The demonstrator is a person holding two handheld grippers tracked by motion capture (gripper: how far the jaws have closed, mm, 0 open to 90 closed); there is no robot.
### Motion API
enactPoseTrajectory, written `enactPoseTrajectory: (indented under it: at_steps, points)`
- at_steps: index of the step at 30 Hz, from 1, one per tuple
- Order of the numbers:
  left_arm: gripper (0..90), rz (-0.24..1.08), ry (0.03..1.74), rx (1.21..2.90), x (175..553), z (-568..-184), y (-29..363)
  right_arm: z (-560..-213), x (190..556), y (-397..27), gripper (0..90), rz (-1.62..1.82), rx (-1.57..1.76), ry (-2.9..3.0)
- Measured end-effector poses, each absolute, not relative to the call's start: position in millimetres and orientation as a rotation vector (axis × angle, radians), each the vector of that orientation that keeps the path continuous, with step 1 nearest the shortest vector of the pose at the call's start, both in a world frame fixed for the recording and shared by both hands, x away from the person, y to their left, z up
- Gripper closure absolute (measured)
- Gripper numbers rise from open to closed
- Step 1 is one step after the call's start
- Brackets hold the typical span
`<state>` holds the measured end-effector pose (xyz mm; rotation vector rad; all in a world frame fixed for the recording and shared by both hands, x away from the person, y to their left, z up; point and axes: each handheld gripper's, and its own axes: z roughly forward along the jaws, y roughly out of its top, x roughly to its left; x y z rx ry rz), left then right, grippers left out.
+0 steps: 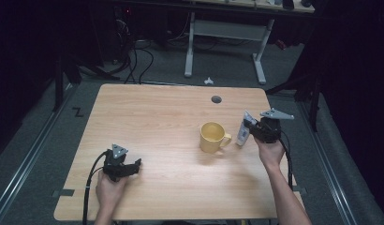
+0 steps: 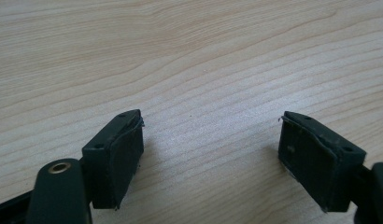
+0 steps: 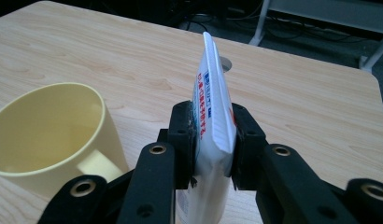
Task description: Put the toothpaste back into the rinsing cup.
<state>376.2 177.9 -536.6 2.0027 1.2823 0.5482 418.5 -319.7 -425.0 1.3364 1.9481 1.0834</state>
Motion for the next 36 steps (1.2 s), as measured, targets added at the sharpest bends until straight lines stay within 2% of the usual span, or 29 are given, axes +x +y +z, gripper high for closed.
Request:
enactPoseTrajectory:
  at_steps: [36]
  points:
    - [22.6, 0.547, 1.279, 2.006, 376.1, -536.5, 177.7, -398.5, 376.6, -316.6, 74.3, 1.175, 1.208, 2.061]
